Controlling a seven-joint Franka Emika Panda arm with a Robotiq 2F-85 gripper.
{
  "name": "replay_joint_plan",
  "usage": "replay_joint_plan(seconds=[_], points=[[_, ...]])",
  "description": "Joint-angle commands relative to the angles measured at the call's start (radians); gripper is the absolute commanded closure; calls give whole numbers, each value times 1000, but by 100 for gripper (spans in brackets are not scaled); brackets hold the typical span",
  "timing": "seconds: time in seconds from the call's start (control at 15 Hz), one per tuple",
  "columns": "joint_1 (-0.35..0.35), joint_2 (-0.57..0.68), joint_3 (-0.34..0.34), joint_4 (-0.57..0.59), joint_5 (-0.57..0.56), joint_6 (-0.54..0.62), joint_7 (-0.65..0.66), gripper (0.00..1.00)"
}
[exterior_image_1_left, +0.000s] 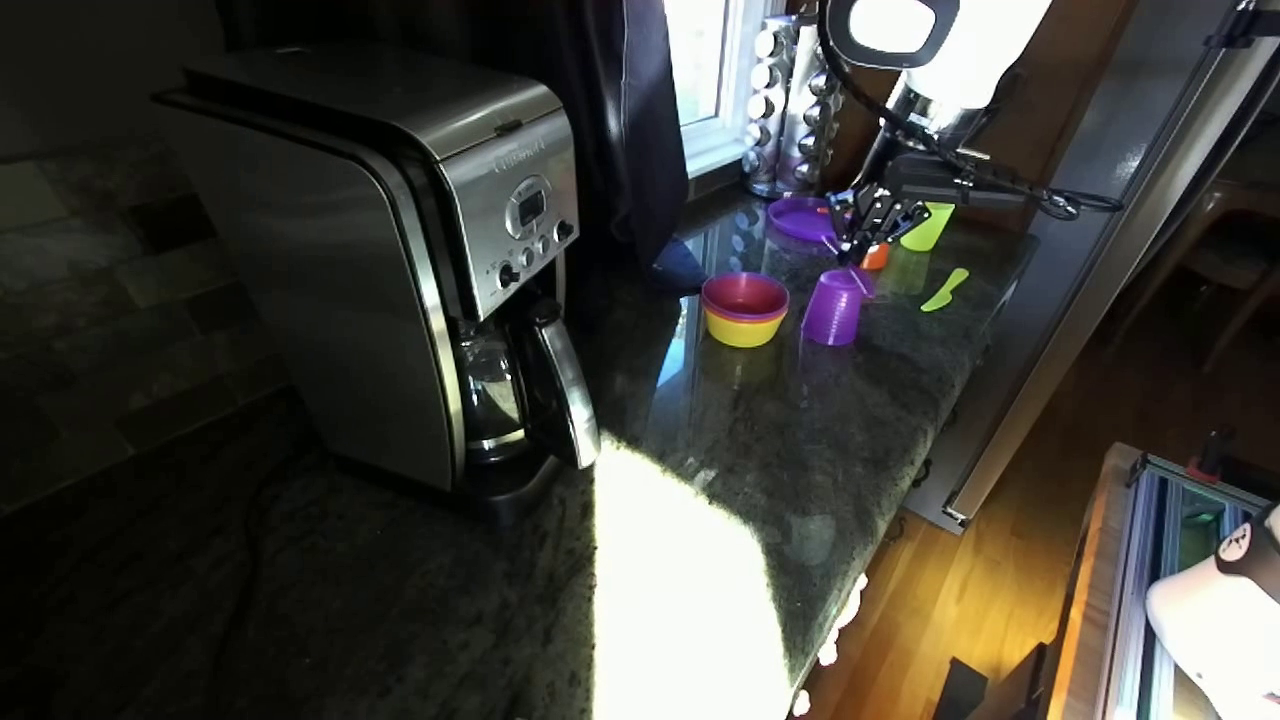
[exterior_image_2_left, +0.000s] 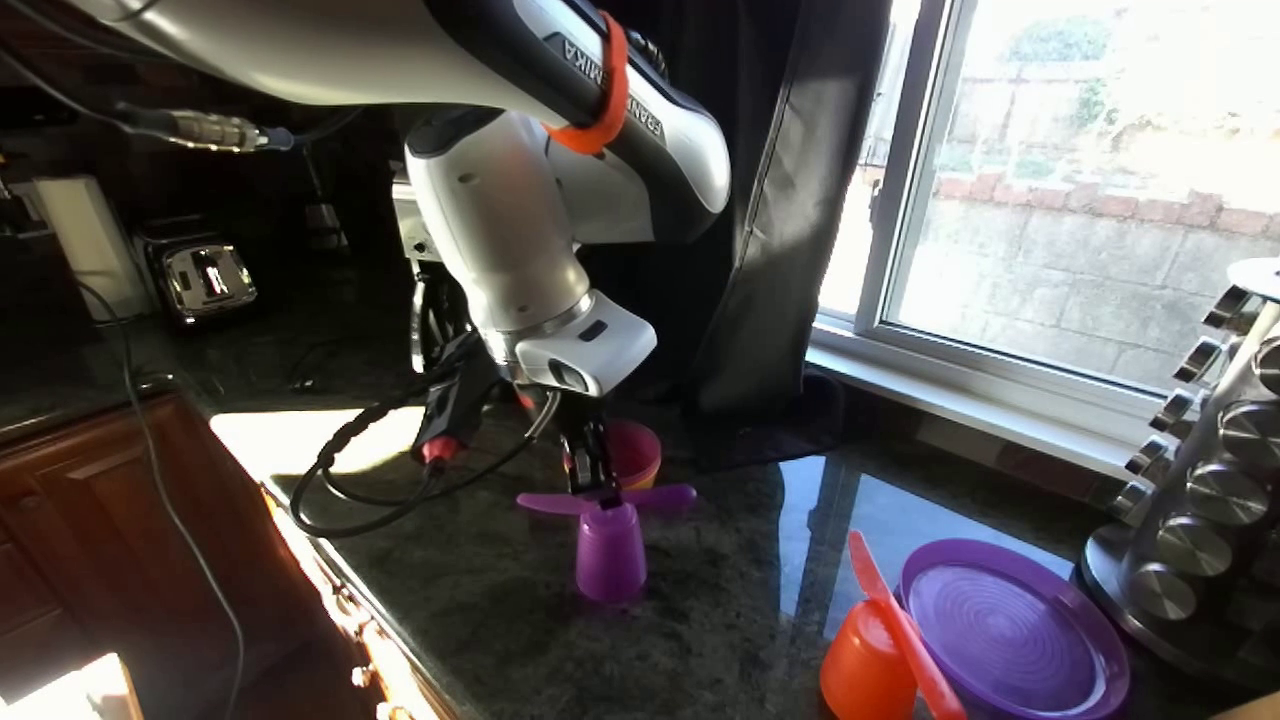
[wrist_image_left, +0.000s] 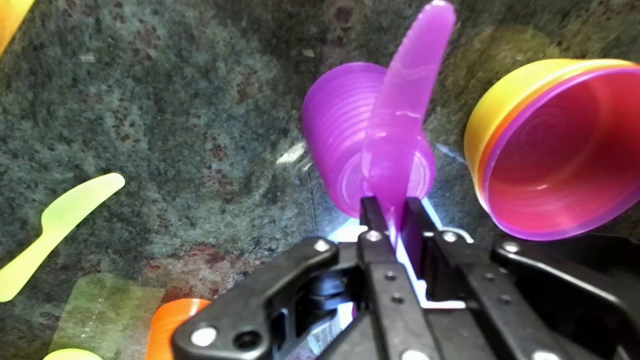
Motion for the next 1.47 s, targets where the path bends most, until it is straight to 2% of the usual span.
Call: replay_joint_plan(seconds=[0.0,1.4], points=[[8,-34,-15,-23,22,-28,-3,96],[83,-39,-96,-15,22,-44,-3,96]])
